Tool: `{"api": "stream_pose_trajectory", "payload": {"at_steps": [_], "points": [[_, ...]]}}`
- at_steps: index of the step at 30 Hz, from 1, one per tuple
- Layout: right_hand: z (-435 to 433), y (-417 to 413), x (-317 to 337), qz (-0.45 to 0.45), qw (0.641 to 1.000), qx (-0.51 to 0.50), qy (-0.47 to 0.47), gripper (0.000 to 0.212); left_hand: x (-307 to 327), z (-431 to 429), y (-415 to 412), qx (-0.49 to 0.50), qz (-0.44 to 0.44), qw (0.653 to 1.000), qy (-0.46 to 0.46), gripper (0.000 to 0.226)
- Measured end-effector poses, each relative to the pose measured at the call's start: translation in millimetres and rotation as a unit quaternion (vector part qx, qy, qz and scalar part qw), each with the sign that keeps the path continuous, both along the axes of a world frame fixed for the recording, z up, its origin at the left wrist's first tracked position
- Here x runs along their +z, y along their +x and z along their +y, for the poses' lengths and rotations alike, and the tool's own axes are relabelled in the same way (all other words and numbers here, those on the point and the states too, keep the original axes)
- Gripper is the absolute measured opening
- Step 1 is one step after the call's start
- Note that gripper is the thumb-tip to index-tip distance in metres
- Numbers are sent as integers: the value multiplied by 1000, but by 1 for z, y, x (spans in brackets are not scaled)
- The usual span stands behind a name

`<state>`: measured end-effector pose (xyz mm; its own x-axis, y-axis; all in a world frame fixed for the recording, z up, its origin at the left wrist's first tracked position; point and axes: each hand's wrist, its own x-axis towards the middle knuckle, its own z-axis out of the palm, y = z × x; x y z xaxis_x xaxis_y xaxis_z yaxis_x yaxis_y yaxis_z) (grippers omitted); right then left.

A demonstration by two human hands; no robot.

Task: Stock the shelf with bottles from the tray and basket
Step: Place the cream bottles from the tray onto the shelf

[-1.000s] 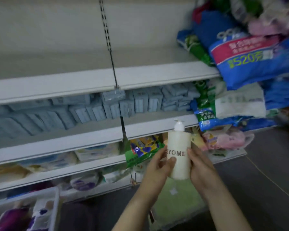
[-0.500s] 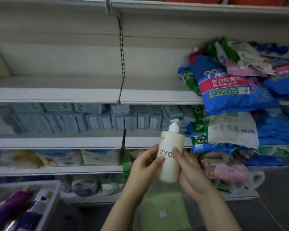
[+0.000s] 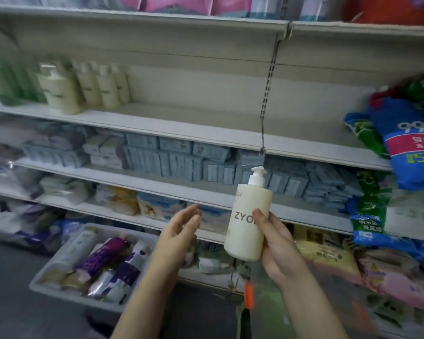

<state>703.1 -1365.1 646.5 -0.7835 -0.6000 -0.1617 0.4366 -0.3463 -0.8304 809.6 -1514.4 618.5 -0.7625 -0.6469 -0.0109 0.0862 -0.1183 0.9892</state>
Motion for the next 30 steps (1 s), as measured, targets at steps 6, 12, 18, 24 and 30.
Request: {"api": "stream_pose_trajectory", "payload": {"at_steps": [6,12,18,24,30], "points": [[-113,77,8,2,998,54,-15,43,2,-96,102,82,2,996,17,26],[-182,127,18,21,995,96,-23,41,24,-158,159,126,11,992,-12,18],[-233,126,22,44,994,95,-7,48,32,-203,170,137,12,990,-27,24],[-286,96,13,43,995,91,6,46,32,-253,146,136,-4,990,-33,24],[-354,50,7,47,995,89,1,49,37,-316,97,141,-1,989,-33,26]]}}
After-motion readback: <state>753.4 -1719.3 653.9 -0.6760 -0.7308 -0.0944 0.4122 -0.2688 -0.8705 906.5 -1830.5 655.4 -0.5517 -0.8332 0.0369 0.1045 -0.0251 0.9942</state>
